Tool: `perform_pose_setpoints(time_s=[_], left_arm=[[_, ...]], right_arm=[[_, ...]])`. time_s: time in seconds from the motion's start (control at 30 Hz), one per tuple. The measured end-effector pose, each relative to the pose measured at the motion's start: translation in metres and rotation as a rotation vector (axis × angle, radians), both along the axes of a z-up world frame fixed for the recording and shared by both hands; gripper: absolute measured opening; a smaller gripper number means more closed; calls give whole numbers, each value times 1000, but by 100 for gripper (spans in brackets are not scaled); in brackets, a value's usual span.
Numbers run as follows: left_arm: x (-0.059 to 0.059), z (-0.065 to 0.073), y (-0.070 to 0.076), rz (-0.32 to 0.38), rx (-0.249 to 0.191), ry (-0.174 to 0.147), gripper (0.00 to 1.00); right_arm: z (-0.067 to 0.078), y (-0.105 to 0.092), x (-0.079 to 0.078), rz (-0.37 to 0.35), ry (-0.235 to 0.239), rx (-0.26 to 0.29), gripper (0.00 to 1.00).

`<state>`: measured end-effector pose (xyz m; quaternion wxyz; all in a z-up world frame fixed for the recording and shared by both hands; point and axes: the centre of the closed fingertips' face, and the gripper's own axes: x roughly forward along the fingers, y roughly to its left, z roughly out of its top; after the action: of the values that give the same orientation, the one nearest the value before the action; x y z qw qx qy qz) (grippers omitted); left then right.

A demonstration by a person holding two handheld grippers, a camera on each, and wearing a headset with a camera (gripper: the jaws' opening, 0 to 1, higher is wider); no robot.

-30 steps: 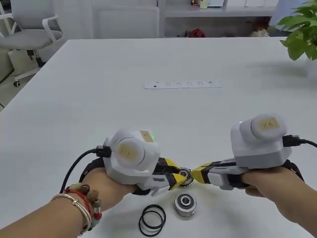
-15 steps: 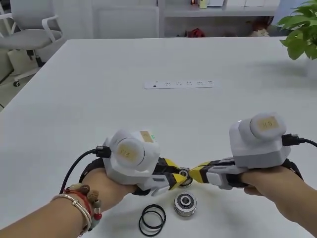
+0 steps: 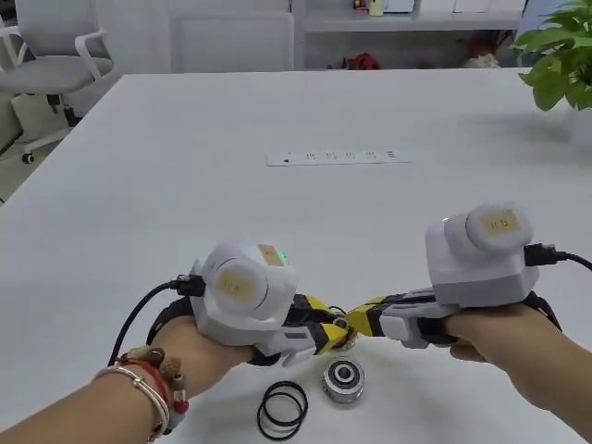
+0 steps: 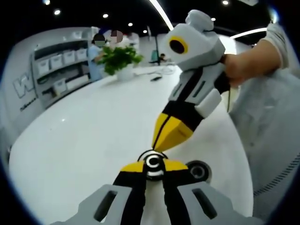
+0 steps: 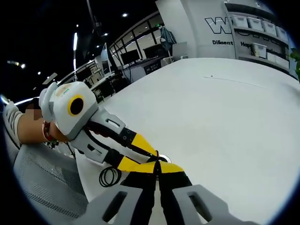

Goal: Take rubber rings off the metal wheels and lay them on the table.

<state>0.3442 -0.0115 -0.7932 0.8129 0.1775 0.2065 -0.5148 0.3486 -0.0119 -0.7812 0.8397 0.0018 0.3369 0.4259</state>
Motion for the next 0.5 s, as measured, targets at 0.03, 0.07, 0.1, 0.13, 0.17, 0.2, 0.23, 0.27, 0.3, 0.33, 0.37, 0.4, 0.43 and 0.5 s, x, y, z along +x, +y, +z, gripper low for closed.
perform_pose_setpoints(time_s=[0.03,0.07,0.1,0.13,0.17,0.2,0.23,0.27,0.3,0.33,0.37,0.4,0.43,0.5], left_arm=[[0,0,0,-1,4,-3,14],[-1,0,-1,-2,7,-3,14],[-1,0,-1,-4,8,-2,14],[-1,0,-1,-7,9,2,14],[-1,0,-1,-8,10,4,14],[-2,1,0,-14,12,6,15],[-2,3,0,-17,6,8,15],[-4,4,0,-34,15,11,14],[-4,5,0,-33,14,10,13],[-5,9,0,-40,12,8,12],[-5,11,0,-46,7,10,13],[-5,13,0,-47,5,12,14],[-5,16,1,-49,3,12,16],[-3,23,3,-44,-7,8,18]], right_arm=[[1,0,0,-6,0,5,0],[1,1,0,-8,1,7,0],[2,1,0,-7,2,8,0],[2,1,0,-5,1,8,0],[2,1,-1,-3,-1,7,0],[2,1,-1,-3,-1,6,0],[3,1,-1,-4,0,8,0],[3,1,-1,-5,0,10,0],[3,1,0,-7,1,12,0],[4,1,0,-10,1,15,0],[6,0,1,-13,0,21,0],[7,0,1,-17,1,26,0],[8,0,2,-20,1,29,0],[12,0,3,-28,-1,40,0]])
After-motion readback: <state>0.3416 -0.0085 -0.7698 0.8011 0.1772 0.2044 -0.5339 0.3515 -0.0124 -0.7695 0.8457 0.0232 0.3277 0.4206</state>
